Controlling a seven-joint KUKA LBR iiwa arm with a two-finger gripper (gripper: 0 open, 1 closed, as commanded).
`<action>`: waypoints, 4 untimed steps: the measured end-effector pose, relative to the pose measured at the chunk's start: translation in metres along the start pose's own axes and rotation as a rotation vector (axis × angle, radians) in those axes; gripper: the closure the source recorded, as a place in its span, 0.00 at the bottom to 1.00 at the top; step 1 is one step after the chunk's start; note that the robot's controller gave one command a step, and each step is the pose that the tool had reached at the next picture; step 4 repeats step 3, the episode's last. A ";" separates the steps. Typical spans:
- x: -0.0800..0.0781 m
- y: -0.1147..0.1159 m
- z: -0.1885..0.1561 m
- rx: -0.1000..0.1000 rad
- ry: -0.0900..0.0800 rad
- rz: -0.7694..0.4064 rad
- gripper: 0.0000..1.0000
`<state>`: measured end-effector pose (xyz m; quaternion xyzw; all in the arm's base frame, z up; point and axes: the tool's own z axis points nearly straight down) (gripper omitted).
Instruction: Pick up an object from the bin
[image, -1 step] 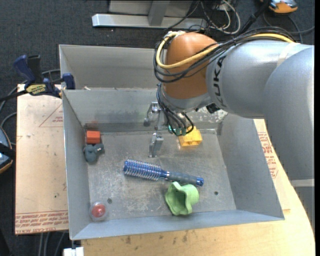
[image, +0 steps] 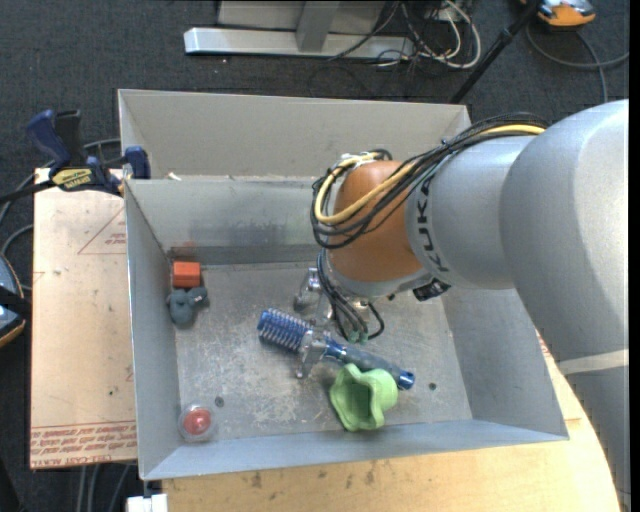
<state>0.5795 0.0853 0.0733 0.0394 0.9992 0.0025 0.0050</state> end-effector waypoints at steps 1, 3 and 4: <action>-0.002 0.001 -0.004 -0.001 -0.002 0.000 1.00; 0.053 -0.046 -0.301 0.004 0.000 -0.402 1.00; 0.053 -0.046 -0.301 0.004 0.000 -0.402 1.00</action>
Offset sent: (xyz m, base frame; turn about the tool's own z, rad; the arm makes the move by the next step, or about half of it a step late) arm 0.0000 0.0000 0.0000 0.0000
